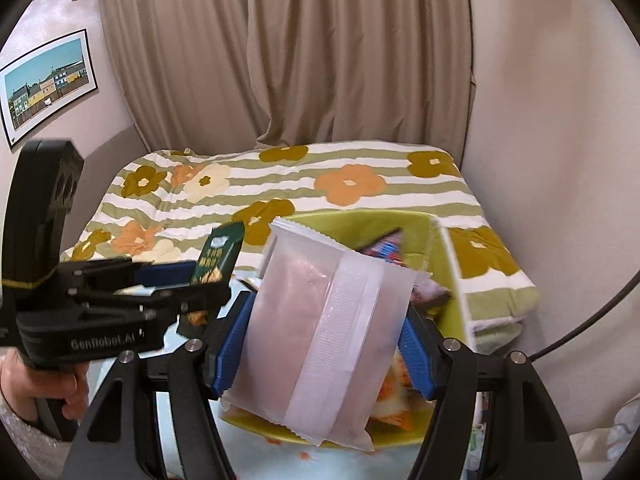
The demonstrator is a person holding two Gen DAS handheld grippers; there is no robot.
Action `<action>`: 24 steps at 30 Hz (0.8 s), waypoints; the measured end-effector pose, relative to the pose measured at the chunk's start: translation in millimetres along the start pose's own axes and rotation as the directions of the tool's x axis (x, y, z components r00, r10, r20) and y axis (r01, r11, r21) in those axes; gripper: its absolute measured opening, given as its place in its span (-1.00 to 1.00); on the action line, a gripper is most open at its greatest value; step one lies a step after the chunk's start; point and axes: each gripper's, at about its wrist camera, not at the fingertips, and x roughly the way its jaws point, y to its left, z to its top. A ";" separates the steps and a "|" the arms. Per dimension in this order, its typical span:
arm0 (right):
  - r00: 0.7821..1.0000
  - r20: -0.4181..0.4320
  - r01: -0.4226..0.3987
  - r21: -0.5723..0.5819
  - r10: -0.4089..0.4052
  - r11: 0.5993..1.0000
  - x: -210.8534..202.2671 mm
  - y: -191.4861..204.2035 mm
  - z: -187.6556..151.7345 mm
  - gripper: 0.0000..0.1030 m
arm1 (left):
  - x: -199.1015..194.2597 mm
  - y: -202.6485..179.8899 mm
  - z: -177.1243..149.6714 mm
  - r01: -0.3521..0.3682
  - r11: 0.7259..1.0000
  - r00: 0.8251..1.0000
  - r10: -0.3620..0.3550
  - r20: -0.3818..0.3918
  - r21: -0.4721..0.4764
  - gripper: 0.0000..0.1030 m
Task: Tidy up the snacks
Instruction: 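Carry both packets over the box and open both tools to drop them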
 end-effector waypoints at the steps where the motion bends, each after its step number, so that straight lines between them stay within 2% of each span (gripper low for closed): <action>1: 1.000 -0.007 -0.001 0.006 0.001 1.000 -1.1 -8.5 -2.3 0.23 | 7.0 -7.3 -3.6 0.002 1.000 1.000 -0.002 -0.013 -0.005 -0.17; 5: 0.999 -0.031 -0.007 0.035 0.008 0.999 1.9 -31.7 -9.0 0.23 | 29.3 -27.9 -15.2 -0.005 1.000 0.998 0.005 -0.066 0.005 -0.17; 10: 0.999 -0.049 -0.019 0.075 0.023 0.997 6.2 -49.0 -18.6 0.23 | 51.2 -50.9 -27.9 -0.056 0.994 0.991 0.066 -0.114 0.095 -0.12; 11: 0.998 -0.051 -0.021 0.085 0.026 0.996 6.7 -50.9 -20.3 0.23 | 53.7 -53.7 -29.8 -0.068 0.992 0.989 0.081 -0.120 0.108 0.11; 12: 0.998 -0.054 -0.025 0.096 0.030 0.995 7.5 -53.7 -22.3 0.23 | 56.2 -56.6 -33.1 -0.084 0.989 0.987 0.099 -0.126 0.121 0.61; 14: 0.998 -0.058 -0.026 0.105 0.032 0.994 9.2 -59.1 -26.6 0.23 | 54.6 -54.9 -37.2 -0.090 0.987 0.989 0.104 -0.108 0.129 0.94; 16: 0.998 -0.061 -0.021 0.115 0.028 0.993 10.4 -63.5 -30.4 0.23 | 51.1 -54.3 -41.3 -0.088 0.987 0.989 0.103 -0.106 0.134 0.94; 18: 0.997 -0.066 -0.017 0.122 0.025 0.992 13.0 -67.7 -31.8 0.23 | 47.4 -51.9 -43.7 -0.117 0.982 0.985 0.133 -0.108 0.146 0.94; 24: 0.998 -0.066 -0.007 0.102 0.014 0.995 24.0 -67.5 -31.5 0.25 | 25.0 -34.8 -49.5 -0.214 0.966 0.974 0.222 -0.043 0.142 0.94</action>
